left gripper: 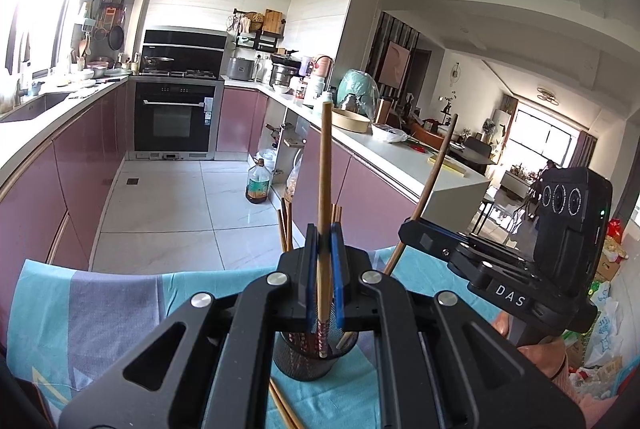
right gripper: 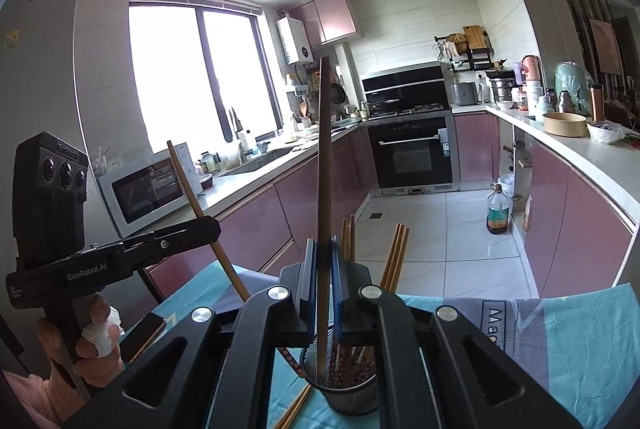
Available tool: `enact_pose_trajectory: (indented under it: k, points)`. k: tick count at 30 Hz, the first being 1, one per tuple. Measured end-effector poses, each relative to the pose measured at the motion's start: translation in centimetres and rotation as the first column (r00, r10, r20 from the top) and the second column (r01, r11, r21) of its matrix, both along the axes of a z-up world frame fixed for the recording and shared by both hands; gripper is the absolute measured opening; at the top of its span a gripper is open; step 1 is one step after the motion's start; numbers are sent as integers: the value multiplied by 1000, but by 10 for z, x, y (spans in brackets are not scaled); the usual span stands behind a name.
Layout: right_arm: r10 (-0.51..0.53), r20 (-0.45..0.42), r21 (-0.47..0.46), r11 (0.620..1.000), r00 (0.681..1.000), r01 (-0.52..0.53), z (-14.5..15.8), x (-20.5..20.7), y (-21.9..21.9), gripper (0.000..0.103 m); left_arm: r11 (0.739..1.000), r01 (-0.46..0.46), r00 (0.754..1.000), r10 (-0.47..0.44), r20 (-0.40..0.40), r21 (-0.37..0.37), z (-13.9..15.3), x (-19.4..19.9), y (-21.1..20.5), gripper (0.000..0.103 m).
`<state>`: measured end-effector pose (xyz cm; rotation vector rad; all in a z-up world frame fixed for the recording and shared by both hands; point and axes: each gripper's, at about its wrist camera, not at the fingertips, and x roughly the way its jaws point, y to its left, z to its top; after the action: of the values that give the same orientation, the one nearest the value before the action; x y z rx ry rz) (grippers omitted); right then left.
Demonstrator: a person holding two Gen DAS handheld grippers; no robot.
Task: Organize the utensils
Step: 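Lower the chopstick into the black mesh cup and open the left tool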
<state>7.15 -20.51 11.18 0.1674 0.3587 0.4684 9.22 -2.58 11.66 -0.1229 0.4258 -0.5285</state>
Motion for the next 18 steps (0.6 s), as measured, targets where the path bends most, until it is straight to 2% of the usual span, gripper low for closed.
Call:
enact_pose_trajectory:
  k: [8,18]
  points:
    - [-39,-21,-23,999,999,38,-13,11,3,5,999,1,999,1,-43,46,-14,15,-11,7]
    - [-40,-122,-55,998,992,34,-43,30,11,5,992,40,991,-25,-128,119,-34,24,-20,7]
